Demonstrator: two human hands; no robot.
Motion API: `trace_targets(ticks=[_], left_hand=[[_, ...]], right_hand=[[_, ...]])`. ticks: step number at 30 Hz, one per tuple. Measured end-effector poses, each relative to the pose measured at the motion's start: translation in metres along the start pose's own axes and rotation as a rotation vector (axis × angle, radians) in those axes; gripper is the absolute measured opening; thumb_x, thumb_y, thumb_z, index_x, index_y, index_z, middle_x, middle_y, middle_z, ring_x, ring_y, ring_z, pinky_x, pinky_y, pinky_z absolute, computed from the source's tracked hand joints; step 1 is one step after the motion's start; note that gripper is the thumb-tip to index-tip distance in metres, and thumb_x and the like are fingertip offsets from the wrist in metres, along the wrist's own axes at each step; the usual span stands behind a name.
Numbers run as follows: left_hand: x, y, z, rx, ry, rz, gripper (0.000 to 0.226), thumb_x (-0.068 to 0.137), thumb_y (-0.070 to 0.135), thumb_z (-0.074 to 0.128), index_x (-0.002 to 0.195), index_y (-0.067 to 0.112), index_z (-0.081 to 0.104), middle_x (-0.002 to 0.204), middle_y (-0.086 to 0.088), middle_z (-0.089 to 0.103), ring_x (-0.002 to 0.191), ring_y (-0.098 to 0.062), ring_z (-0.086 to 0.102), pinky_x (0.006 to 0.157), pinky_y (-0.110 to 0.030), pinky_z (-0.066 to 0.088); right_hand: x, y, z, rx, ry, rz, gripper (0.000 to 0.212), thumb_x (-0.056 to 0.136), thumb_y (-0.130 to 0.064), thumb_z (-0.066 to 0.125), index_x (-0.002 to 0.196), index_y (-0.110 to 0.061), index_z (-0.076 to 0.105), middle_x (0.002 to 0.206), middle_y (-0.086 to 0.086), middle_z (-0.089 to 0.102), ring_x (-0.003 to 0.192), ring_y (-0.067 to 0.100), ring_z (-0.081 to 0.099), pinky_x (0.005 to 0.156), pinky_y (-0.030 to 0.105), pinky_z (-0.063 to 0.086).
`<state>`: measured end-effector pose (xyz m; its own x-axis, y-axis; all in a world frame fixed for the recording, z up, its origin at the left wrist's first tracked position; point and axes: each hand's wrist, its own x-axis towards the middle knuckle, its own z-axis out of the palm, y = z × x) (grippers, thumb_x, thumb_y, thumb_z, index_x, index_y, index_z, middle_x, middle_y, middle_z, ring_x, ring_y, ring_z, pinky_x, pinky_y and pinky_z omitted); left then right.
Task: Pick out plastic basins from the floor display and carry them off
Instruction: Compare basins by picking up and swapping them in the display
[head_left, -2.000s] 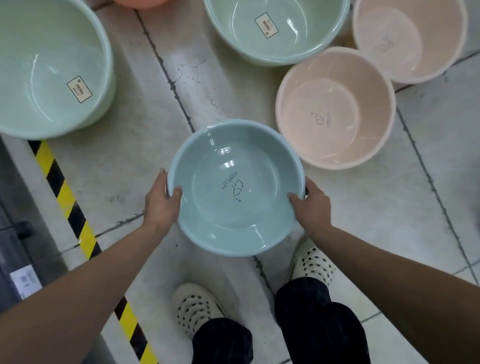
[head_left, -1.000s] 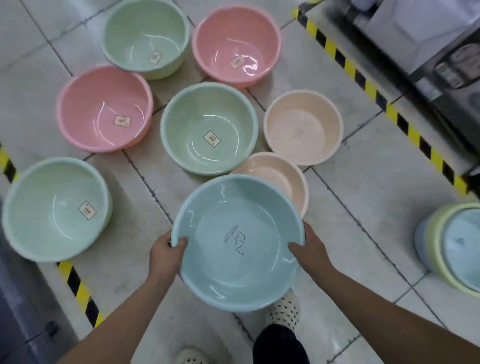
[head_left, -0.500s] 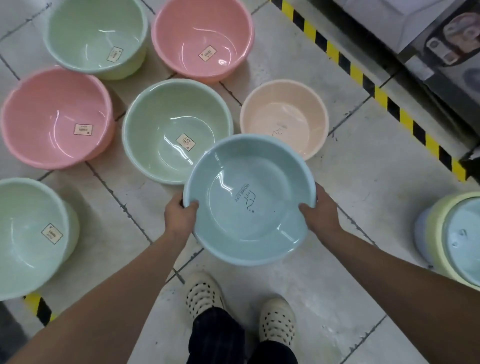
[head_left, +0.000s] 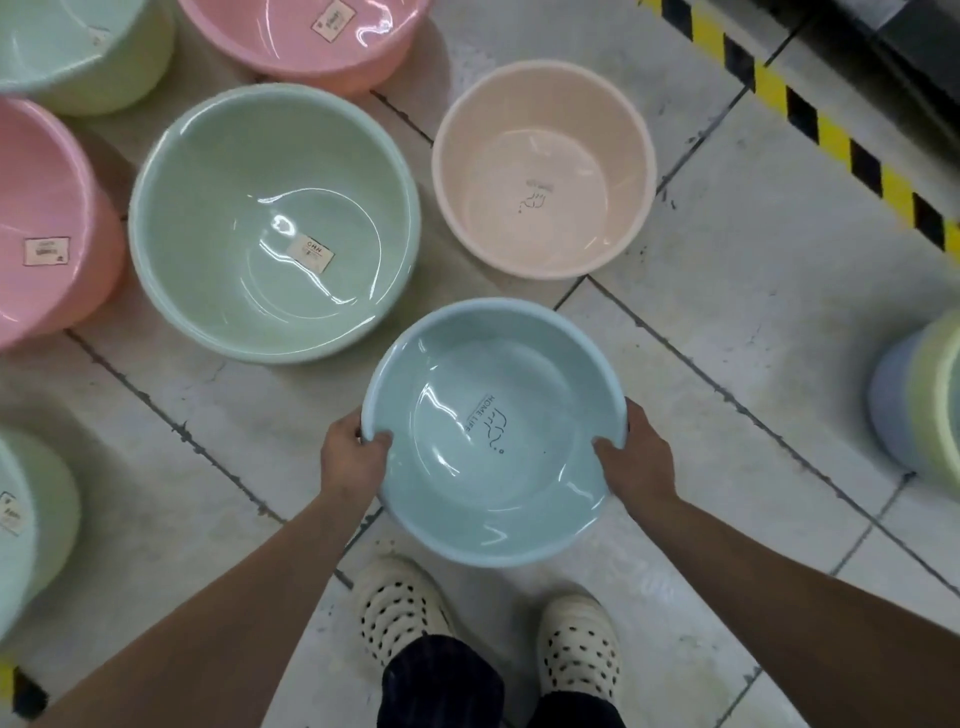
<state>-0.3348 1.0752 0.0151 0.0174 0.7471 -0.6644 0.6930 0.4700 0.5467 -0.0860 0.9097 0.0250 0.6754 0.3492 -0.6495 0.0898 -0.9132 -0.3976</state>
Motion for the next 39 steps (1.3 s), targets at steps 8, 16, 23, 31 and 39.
trace_targets(ticks=[8, 16, 23, 31, 39], left_hand=[[0.002, -0.023, 0.015, -0.041, 0.004, 0.064, 0.032, 0.092, 0.007, 0.057, 0.123, 0.015, 0.063, 0.099, -0.003, 0.069, 0.088, -0.021, 0.063, 0.071, -0.025, 0.046], [-0.037, 0.021, -0.007, -0.073, -0.010, 0.078, 0.036, 0.094, 0.009, 0.053, 0.128, 0.020, 0.060, 0.101, -0.001, 0.068, 0.086, -0.012, 0.064, 0.062, -0.018, 0.046], [-0.097, 0.128, -0.056, -0.145, -0.068, 0.015, 0.032, 0.095, 0.008, 0.054, 0.124, 0.020, 0.061, 0.094, 0.008, 0.068, 0.086, -0.013, 0.066, 0.061, -0.021, 0.048], [-0.098, 0.266, -0.091, -0.112, -0.069, 0.116, 0.029, 0.090, 0.009, 0.058, 0.116, 0.019, 0.065, 0.093, 0.003, 0.071, 0.089, -0.021, 0.067, 0.068, -0.028, 0.049], [-0.036, 0.342, -0.066, -0.063, 0.026, 0.103, 0.027, 0.088, 0.007, 0.058, 0.109, 0.021, 0.066, 0.090, 0.001, 0.068, 0.089, -0.025, 0.063, 0.076, -0.031, 0.048]], right_hand=[[0.012, 0.022, 0.020, 0.138, -0.020, 0.031, 0.061, 0.092, -0.010, 0.056, 0.148, -0.023, 0.035, 0.123, 0.011, 0.062, 0.106, 0.029, 0.057, 0.084, 0.026, 0.040], [-0.017, -0.002, -0.036, 0.194, -0.101, 0.051, 0.062, 0.086, -0.006, 0.060, 0.143, -0.023, 0.044, 0.120, 0.005, 0.063, 0.104, 0.026, 0.060, 0.076, 0.026, 0.046], [-0.065, -0.087, -0.152, 0.192, -0.121, 0.062, 0.065, 0.081, -0.002, 0.059, 0.140, -0.028, 0.047, 0.114, 0.003, 0.066, 0.089, 0.021, 0.066, 0.061, 0.027, 0.053], [-0.054, -0.182, -0.253, 0.217, -0.059, -0.019, 0.063, 0.084, -0.002, 0.059, 0.141, -0.026, 0.046, 0.114, 0.002, 0.063, 0.104, 0.026, 0.060, 0.084, 0.032, 0.048], [0.032, -0.238, -0.270, 0.222, -0.071, -0.039, 0.063, 0.086, -0.007, 0.058, 0.144, -0.026, 0.042, 0.124, 0.005, 0.062, 0.111, 0.028, 0.059, 0.094, 0.038, 0.050]])
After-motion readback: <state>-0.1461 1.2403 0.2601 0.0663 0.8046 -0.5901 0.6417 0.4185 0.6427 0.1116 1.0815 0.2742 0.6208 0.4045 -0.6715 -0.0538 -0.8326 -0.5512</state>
